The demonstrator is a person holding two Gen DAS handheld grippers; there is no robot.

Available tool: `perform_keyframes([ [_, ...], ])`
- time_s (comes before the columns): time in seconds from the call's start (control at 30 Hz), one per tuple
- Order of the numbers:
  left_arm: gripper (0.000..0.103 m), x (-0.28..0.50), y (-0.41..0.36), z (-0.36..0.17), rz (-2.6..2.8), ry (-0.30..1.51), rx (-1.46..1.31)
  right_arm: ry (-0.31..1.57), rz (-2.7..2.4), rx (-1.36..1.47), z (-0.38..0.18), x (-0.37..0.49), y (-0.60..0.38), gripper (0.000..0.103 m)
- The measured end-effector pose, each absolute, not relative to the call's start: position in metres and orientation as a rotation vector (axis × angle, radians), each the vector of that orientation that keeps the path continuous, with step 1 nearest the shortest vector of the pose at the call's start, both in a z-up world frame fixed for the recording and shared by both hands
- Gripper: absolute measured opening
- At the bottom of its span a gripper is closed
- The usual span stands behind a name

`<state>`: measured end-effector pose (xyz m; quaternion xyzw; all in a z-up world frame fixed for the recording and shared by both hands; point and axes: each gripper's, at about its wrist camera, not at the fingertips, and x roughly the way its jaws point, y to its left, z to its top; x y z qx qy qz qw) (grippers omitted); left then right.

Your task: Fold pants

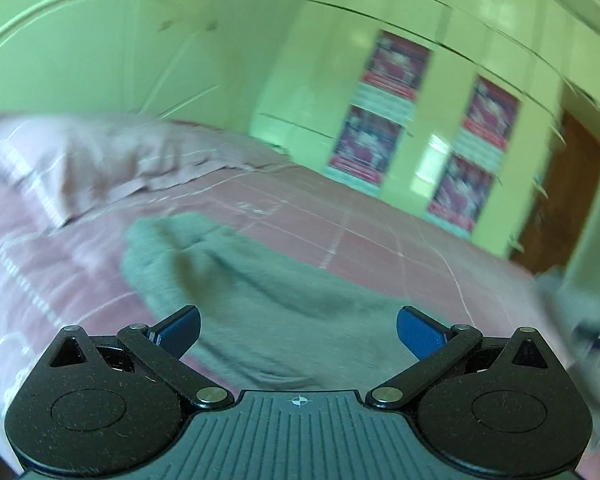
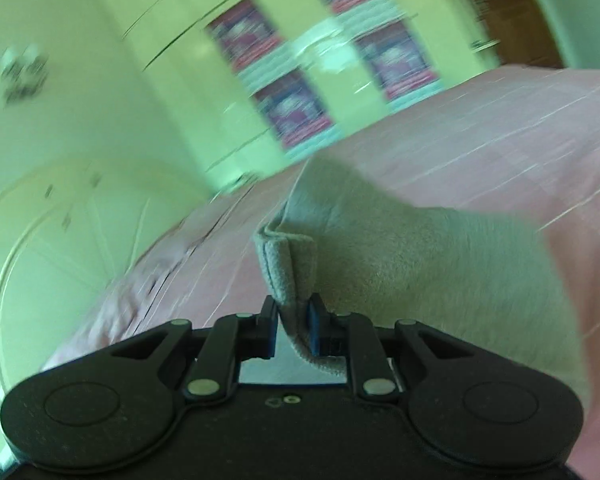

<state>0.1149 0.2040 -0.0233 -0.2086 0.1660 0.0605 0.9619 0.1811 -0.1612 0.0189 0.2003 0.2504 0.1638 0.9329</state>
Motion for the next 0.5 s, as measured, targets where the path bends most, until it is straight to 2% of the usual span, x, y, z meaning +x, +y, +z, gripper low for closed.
perform_keyframes([
  [0.03, 0.103, 0.119, 0.211, -0.027, 0.136, 0.340, -0.443, 0.616, 0.384, 0.359, 0.002, 0.186, -0.138, 0.025],
  [0.07, 0.103, 0.121, 0.214, -0.029, 0.155, 0.338, -0.448, 0.742, 0.390, 0.314, -0.011, 0.189, -0.119, 0.019],
  [0.1, 0.103, 0.124, 0.216, -0.033, 0.171, 0.339, -0.449, 0.732, 0.383, 0.316, -0.015, 0.181, -0.115, 0.010],
  [0.13, 0.103, 0.128, 0.218, -0.036, 0.174, 0.345, -0.454, 0.656, 0.379, 0.337, -0.012, 0.167, -0.119, 0.011],
  [0.17, 0.103, 0.131, 0.219, -0.040, 0.173, 0.357, -0.460, 0.620, 0.366, 0.335, -0.008, 0.158, -0.122, 0.017],
  [0.3, 0.103, 0.148, 0.210, -0.049, 0.193, 0.424, -0.411, 0.580, 0.328, 0.288, 0.007, 0.154, -0.131, 0.019],
  [0.33, 0.103, 0.147, 0.206, -0.050, 0.191, 0.438, -0.396, 0.580, 0.305, 0.269, 0.008, 0.155, -0.132, 0.021],
  [0.43, 0.103, 0.144, 0.195, -0.047, 0.167, 0.459, -0.365, 0.769, 0.285, 0.204, -0.023, 0.173, -0.123, 0.022],
  [0.5, 0.103, 0.142, 0.192, -0.047, 0.161, 0.465, -0.361, 0.703, 0.297, 0.226, -0.012, 0.166, -0.126, 0.018],
])
